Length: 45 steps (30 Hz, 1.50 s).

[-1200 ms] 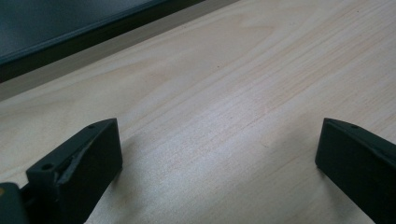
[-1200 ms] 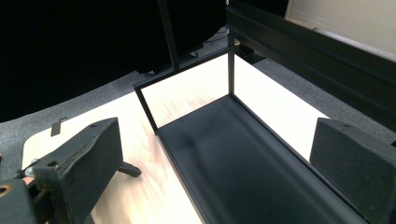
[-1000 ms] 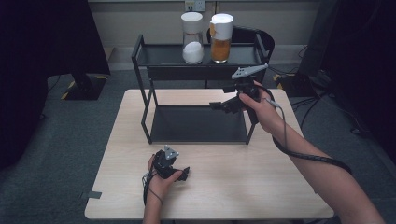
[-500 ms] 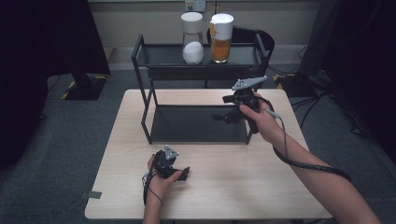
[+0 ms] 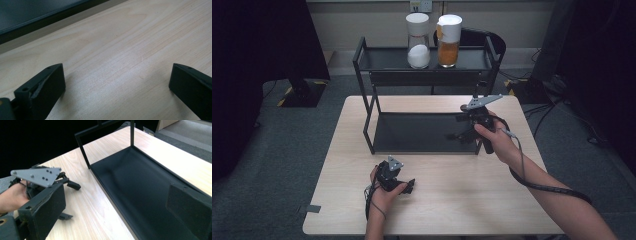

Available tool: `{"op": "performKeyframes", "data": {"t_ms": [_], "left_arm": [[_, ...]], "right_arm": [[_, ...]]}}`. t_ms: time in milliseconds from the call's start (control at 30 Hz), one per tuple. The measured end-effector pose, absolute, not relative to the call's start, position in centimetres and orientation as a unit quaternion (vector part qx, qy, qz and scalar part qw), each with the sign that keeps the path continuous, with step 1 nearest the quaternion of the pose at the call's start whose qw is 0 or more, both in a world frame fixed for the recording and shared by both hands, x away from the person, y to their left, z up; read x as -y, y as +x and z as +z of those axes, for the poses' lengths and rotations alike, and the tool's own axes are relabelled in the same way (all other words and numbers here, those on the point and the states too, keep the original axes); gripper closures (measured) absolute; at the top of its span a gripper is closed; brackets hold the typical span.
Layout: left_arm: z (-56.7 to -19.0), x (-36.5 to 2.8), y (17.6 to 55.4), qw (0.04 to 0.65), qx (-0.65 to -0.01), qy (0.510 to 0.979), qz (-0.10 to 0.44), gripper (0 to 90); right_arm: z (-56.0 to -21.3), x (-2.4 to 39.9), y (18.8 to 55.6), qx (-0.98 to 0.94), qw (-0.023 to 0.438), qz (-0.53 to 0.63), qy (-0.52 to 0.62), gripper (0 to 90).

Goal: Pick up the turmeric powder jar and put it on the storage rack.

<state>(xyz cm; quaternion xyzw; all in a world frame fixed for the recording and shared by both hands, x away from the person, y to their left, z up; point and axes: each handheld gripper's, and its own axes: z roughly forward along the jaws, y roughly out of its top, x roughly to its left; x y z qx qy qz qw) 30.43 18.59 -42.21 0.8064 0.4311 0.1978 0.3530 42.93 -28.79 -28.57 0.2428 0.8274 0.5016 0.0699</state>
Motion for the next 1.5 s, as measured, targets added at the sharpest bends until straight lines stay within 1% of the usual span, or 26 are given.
{"op": "performKeyframes", "data": {"t_ms": [433,1500], "left_arm": [[-42.2,-18.6,30.4,0.353,-0.431,0.807,0.198,0.0],[-42.2,-18.6,30.4,0.353,-0.431,0.806,0.198,0.0]], "right_arm": [[-30.9,30.3,42.2,-0.827,0.066,0.500,0.250,1.5],[-36.1,32.8,39.1,-0.841,0.083,0.480,0.235,1.6]]}}
